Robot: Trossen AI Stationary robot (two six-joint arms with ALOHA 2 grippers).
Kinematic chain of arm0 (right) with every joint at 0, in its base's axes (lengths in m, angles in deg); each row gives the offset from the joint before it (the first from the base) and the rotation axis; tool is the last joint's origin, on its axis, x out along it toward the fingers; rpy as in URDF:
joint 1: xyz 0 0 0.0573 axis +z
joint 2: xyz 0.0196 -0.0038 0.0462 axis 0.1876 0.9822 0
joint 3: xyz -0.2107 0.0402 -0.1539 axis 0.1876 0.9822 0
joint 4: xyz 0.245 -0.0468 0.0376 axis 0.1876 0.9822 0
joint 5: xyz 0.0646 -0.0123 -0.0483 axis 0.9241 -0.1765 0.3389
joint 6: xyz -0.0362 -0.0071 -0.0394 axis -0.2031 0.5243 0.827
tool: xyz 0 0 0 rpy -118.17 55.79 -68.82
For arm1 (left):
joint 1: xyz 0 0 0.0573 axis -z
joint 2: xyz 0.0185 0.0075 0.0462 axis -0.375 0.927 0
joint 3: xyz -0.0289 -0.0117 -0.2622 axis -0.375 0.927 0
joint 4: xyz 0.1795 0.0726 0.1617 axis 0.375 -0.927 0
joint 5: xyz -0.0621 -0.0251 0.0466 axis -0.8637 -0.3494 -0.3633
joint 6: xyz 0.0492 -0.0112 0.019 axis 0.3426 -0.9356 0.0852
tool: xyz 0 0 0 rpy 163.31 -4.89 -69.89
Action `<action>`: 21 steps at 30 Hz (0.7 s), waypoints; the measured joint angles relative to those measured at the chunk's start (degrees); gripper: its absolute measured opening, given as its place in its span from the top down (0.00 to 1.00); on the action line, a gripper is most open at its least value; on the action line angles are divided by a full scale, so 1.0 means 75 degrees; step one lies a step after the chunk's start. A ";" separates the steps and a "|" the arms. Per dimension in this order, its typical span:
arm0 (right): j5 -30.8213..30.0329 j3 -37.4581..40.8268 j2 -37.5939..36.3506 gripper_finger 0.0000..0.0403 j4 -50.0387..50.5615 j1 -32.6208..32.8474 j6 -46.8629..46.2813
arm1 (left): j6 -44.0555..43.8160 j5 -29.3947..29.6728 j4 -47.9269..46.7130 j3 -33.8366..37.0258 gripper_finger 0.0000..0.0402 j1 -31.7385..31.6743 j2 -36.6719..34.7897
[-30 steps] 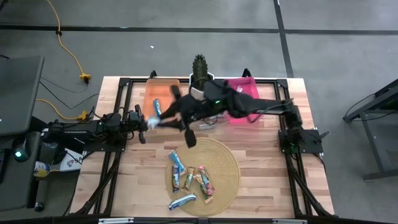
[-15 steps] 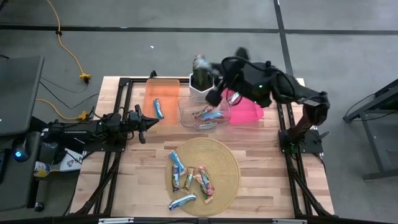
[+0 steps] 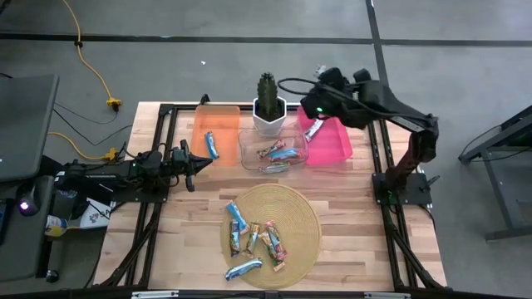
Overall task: Pick and place Granola Bars by type
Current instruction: Put the yellow granola bar into the red bin
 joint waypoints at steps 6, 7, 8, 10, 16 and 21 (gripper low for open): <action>0.1290 0.1900 -0.0064 0.86 -0.0667 -0.1175 0.0341 | -0.0002 0.0000 0.0001 -0.0001 1.00 0.0001 0.0000; 0.1542 0.2239 -0.0064 0.86 -0.0796 -0.1360 0.0338 | -0.0002 0.0000 0.0001 -0.0001 1.00 0.0001 0.0000; 0.1798 0.2619 -0.0064 0.86 -0.0968 -0.1534 0.0341 | -0.0003 0.0000 0.0001 -0.0001 1.00 -0.0001 0.0000; 0.2385 0.3389 -0.0064 0.86 -0.1259 -0.1824 0.0402 | -0.0001 0.0001 0.0001 -0.0001 1.00 0.0000 0.0000; 0.3818 0.5440 -0.0238 0.86 -0.2616 -0.2310 0.0413 | 0.0000 0.0000 -0.0001 -0.0001 1.00 -0.0001 -0.0001; 0.4672 0.6727 -0.0496 0.86 -0.4029 -0.2500 0.0362 | -0.0002 0.0000 0.0001 0.0001 1.00 -0.0001 -0.0003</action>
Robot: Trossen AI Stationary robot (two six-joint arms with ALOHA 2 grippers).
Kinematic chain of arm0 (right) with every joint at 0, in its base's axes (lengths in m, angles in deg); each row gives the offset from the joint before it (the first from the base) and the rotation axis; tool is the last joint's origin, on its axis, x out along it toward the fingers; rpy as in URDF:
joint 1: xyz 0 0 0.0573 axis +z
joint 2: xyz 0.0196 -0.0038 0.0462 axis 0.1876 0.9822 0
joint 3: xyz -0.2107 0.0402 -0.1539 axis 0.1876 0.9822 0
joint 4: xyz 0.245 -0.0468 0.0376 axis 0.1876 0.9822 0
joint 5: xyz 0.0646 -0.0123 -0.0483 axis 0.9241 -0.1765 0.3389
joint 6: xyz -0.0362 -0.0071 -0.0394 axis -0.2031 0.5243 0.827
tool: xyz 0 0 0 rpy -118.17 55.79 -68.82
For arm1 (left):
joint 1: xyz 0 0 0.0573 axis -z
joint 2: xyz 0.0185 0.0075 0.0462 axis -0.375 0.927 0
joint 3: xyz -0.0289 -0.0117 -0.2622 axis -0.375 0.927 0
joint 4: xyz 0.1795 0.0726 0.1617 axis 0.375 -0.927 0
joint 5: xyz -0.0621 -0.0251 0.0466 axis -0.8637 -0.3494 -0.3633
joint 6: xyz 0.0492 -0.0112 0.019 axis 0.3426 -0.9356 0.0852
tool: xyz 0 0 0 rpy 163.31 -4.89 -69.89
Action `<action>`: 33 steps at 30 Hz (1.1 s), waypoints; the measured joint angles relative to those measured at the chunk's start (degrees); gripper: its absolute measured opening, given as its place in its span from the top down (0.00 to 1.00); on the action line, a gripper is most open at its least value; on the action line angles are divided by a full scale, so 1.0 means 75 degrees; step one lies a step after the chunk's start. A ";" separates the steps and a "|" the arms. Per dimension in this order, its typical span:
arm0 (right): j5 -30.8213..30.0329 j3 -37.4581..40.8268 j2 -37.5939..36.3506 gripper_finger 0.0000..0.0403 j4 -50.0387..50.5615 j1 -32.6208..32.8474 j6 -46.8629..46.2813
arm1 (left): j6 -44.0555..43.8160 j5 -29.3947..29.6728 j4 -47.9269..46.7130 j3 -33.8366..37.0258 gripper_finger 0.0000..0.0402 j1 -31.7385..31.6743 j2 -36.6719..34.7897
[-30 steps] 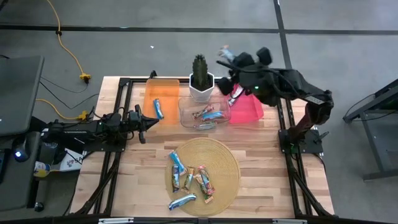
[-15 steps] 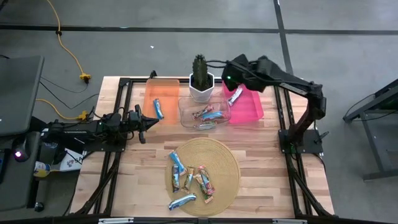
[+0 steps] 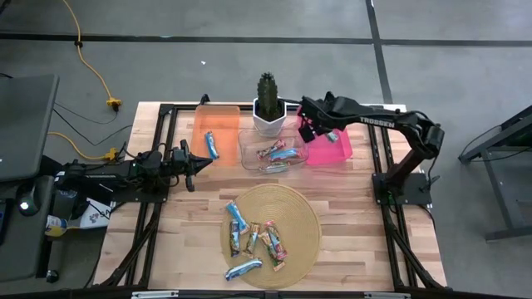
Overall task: Pick and place Granola Bars by type
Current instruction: Put the yellow granola bar into the red bin
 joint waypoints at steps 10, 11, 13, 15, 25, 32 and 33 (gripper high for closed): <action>0.0640 0.1292 -0.0521 0.86 -0.1065 -0.0590 -0.0239 | 0.0001 0.0000 0.0001 -0.0001 1.00 0.0000 0.0000; 0.0708 0.1351 -0.0559 0.86 -0.1176 -0.0649 -0.0282 | -0.0001 0.0000 0.0001 -0.0002 1.00 0.0003 0.0000; 0.0886 0.1470 -0.0614 0.86 -0.1428 -0.0785 -0.0292 | -0.0001 0.0000 0.0001 0.0001 1.00 0.0000 0.0000; 0.1045 0.1517 -0.0620 0.86 -0.1503 -0.0902 -0.0343 | 0.0000 0.0000 0.0001 -0.0002 1.00 0.0001 0.0000; 0.1394 0.1517 -0.0617 0.86 -0.1605 -0.1266 -0.0632 | -0.0001 0.0000 0.0001 0.0000 1.00 0.0000 0.0000; 0.1901 0.1514 -0.0614 0.80 -0.1579 -0.1469 -0.0488 | 0.0001 0.0000 0.0001 -0.0002 1.00 0.0003 0.0000; 0.1932 0.1514 -0.0614 0.79 -0.1578 -0.1470 -0.0445 | 0.0002 0.0000 0.0001 -0.0002 1.00 0.0001 0.0000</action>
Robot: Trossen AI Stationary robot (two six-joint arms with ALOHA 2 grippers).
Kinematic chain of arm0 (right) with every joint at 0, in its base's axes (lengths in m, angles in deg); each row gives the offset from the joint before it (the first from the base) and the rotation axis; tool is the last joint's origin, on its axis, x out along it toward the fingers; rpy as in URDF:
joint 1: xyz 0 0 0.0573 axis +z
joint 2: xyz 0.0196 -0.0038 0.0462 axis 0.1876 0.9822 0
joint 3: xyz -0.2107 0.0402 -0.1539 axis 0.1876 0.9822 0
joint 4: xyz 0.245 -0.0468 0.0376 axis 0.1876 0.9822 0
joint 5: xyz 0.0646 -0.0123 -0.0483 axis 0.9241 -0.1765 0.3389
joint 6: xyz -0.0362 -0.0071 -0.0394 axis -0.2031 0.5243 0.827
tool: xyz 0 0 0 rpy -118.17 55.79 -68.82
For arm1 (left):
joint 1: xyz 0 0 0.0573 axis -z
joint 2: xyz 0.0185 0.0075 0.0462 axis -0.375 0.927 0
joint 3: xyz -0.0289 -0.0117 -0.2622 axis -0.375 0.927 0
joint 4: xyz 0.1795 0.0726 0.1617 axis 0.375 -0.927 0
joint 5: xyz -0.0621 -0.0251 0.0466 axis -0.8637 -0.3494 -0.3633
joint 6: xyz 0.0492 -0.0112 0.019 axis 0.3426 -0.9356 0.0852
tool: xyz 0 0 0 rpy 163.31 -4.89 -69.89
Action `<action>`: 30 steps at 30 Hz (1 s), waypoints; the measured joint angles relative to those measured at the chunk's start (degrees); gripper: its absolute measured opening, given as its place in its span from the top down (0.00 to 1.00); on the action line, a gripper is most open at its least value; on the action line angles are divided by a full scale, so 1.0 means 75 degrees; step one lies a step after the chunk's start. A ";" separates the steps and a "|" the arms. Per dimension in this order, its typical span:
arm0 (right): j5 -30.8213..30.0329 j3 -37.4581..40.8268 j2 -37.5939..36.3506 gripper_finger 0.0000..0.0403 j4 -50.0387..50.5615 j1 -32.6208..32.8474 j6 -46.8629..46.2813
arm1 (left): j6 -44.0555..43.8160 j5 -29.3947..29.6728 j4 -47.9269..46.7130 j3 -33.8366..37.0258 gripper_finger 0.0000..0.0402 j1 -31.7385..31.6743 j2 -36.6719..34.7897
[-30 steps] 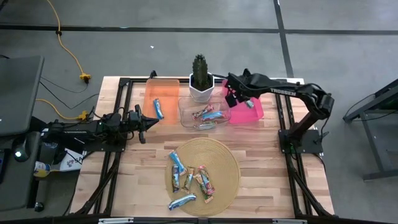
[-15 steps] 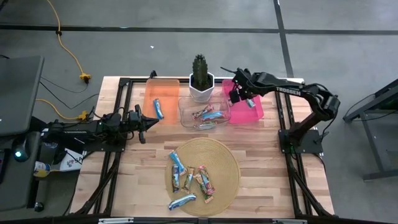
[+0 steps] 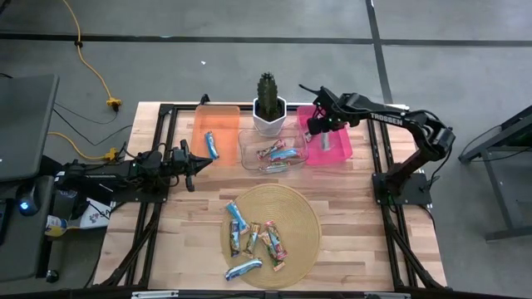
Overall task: Pick and place Granola Bars by type
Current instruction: Put the yellow granola bar into the red bin, then put the red granola bar into the transparent bin
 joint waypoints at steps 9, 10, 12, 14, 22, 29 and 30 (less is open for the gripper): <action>0.0386 0.0000 0.0003 0.63 -0.0161 0.0003 0.0405 | 0.0000 0.0000 0.0000 0.0001 1.00 0.0002 0.0000; 0.0421 -0.0003 0.0003 0.62 -0.0230 0.0020 0.0475 | -0.0002 0.0000 0.0000 0.0002 1.00 -0.0001 0.0000; 0.0523 -0.0003 -0.0042 0.60 -0.0354 0.0077 0.0569 | -0.0002 0.0000 0.0000 0.0000 1.00 0.0002 0.0000; 0.0541 -0.0003 -0.0191 0.59 -0.0591 0.0174 0.0666 | -0.0001 0.0000 0.0000 0.0002 1.00 0.0000 0.0000; 0.0773 -0.0006 -0.1411 0.61 -0.1429 0.0646 0.0964 | 0.0000 0.0000 -0.0001 0.0001 1.00 0.0001 0.0000; 0.1353 -0.0006 -0.2520 0.63 -0.2908 0.1591 0.0671 | -0.0002 0.0000 0.0000 0.0000 1.00 0.0001 0.0002; 0.1365 -0.0006 -0.2630 0.63 -0.3144 0.1778 0.0589 | -0.0003 0.0000 0.0000 0.0003 1.00 0.0002 0.0000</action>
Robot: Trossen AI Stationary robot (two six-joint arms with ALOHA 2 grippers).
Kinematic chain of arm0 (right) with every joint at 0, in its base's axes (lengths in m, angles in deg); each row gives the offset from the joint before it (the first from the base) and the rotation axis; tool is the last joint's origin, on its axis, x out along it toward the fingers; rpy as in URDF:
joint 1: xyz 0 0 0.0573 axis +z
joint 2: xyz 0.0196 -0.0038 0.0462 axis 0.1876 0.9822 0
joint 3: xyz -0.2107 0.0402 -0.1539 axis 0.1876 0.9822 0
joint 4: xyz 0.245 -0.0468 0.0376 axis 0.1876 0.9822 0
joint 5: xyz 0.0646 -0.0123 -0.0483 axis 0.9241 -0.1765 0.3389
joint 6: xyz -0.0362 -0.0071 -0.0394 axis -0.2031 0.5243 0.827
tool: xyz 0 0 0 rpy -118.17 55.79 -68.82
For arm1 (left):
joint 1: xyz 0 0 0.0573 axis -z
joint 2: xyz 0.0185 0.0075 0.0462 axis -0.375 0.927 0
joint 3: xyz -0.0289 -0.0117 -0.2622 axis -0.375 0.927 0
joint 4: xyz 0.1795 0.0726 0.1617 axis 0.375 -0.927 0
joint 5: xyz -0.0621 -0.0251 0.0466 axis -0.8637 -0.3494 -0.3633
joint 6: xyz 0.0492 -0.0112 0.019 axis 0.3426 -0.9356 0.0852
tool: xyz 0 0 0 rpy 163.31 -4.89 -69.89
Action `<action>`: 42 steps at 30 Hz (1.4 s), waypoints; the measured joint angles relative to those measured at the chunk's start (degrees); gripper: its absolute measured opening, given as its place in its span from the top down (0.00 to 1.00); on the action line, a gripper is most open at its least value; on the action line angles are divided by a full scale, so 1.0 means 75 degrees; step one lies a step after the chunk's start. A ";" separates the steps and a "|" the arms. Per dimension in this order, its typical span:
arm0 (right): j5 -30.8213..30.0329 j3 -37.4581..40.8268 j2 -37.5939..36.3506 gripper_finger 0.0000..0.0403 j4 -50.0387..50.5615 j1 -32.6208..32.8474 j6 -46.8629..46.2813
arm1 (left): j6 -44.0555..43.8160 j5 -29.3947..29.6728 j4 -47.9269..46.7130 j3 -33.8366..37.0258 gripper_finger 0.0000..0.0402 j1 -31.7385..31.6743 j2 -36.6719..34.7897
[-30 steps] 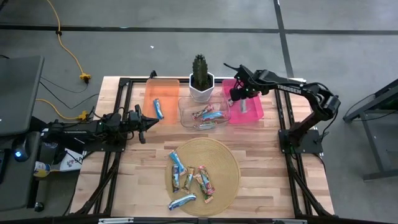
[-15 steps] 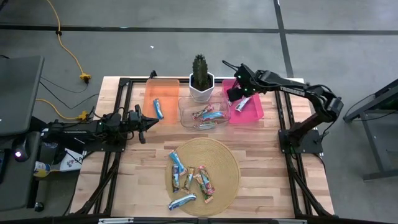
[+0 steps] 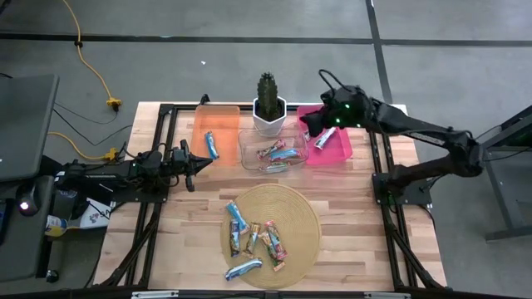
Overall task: Pick and place Granola Bars by type
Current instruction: Put the red granola bar into the transparent bin
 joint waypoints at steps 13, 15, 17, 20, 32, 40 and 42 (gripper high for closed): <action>-0.0378 -0.0003 -0.0295 0.64 -0.2597 0.2895 -0.0829 | 0.0001 0.0000 0.0000 -0.0003 1.00 -0.0003 0.0002; -0.0614 -0.0003 -0.0290 0.64 -0.2879 0.3335 -0.0791 | 0.0001 0.0000 0.0000 0.0000 1.00 -0.0001 0.0001; -0.0921 -0.0003 -0.0290 0.64 -0.3082 0.3762 -0.0675 | 0.0002 0.0000 0.0000 0.0000 1.00 0.0000 0.0002; -0.1410 -0.0003 -0.0290 0.64 -0.3210 0.4379 -0.0631 | 0.0002 0.0000 0.0000 -0.0001 1.00 -0.0001 0.0002; -0.2849 -0.0138 0.0503 0.66 -0.4210 0.6156 -0.0088 | 0.0001 0.0000 0.0000 -0.0002 1.00 -0.0001 0.0003; -0.2841 -0.1776 0.1998 0.66 -0.3698 0.6499 0.0410 | 0.0002 0.0000 0.0000 -0.0001 1.00 -0.0001 0.0003; -0.2841 -0.2493 0.2470 0.66 -0.3041 0.6540 0.0576 | 0.0002 0.0000 0.0000 -0.0001 1.00 -0.0002 0.0002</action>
